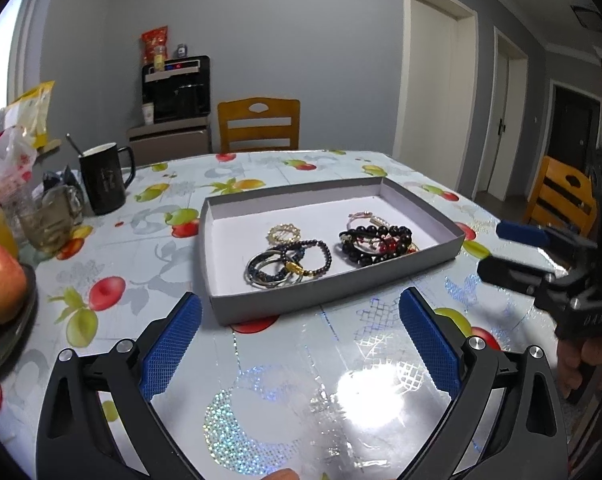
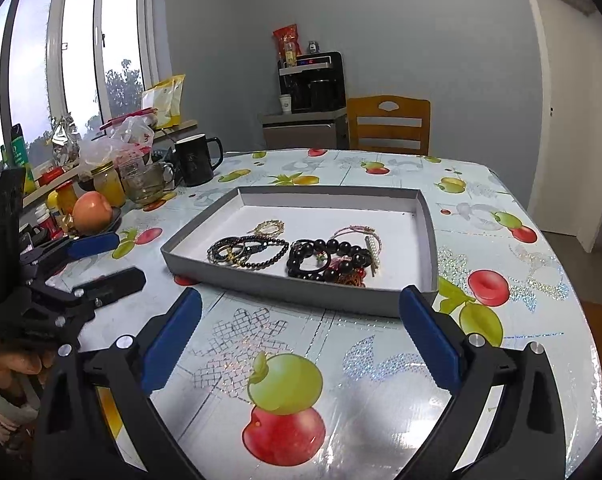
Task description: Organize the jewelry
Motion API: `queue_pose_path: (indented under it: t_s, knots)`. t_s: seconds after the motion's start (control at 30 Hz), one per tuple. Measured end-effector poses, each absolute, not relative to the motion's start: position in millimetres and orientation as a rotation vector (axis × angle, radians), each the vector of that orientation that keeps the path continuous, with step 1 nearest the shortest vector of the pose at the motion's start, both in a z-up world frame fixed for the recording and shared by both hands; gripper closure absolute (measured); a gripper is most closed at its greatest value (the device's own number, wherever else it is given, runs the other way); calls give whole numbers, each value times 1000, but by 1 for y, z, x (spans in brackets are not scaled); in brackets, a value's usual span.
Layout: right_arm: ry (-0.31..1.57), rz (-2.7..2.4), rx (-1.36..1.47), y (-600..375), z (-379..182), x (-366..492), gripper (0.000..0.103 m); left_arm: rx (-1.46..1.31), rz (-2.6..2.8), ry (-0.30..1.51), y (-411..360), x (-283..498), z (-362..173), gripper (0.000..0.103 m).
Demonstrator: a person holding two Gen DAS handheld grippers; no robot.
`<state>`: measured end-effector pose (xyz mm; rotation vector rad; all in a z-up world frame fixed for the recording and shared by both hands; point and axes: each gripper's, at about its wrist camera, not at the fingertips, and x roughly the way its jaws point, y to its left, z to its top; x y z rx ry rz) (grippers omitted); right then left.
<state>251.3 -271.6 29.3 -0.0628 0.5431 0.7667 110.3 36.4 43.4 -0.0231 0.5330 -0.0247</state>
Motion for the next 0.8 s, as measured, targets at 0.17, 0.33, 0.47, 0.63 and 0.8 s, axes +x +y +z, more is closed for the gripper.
queue_pose_path:
  t_s: [0.17, 0.33, 0.47, 0.63, 0.8]
  knots:
    - [517, 761, -76, -271, 30, 243, 6, -37, -4, 563, 38, 112, 39, 5]
    - [476, 745, -92, -272, 32, 233, 6, -38, 27, 550, 40, 109, 40, 5]
    - [450, 737, -94, -274, 34, 229, 5, -30, 34, 545, 40, 109, 40, 5]
    - [447, 734, -93, -274, 34, 229, 5, -23, 37, 541, 38, 108, 41, 5]
    - [450, 734, -94, -274, 34, 229, 5, -8, 39, 537, 36, 107, 41, 5]
